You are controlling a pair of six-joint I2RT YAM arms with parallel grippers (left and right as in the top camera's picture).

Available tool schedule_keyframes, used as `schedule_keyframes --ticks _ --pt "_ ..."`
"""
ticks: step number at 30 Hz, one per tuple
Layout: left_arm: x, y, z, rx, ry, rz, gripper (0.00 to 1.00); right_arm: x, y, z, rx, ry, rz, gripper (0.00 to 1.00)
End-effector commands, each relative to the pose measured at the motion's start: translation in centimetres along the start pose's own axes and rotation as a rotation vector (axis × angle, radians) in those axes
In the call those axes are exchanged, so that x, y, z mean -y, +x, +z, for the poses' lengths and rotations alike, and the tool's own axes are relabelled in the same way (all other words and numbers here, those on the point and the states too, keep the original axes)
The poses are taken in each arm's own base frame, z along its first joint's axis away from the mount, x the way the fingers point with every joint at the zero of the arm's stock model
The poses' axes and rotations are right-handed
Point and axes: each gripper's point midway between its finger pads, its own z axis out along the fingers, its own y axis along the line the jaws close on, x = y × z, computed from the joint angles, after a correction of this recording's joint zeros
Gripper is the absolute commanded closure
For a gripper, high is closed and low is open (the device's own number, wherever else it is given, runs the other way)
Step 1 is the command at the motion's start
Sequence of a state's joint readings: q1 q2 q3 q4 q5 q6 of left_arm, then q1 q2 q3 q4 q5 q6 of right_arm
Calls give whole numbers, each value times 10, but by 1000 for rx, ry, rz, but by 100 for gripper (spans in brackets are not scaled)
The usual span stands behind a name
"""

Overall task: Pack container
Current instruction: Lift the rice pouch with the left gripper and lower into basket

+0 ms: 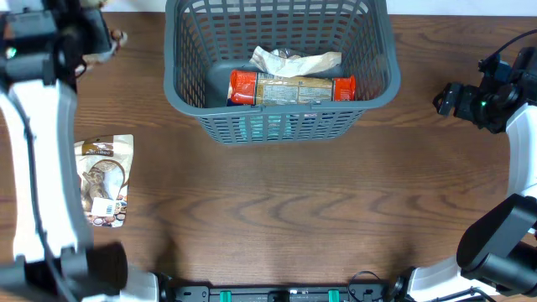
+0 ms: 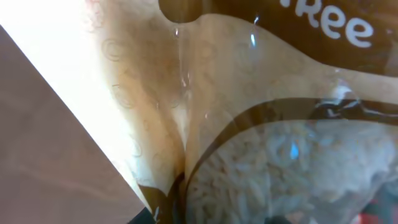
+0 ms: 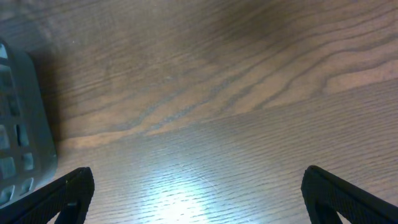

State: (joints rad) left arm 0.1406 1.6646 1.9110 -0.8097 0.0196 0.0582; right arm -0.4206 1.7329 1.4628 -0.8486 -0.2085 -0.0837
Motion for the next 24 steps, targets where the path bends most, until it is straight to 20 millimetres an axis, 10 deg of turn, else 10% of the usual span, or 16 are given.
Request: schedule_keyframes --ticks 1,13,24 --pt "54 -28 -49 140 150 156 81 -5 0 0 2 -3 -23 1" --pt "250 19 -103 311 612 954 81 -5 -1 0 5 -3 -24 1" --pt "282 59 -1 219 619 1198 72 -6 2 0 -7 -5 -22 1"
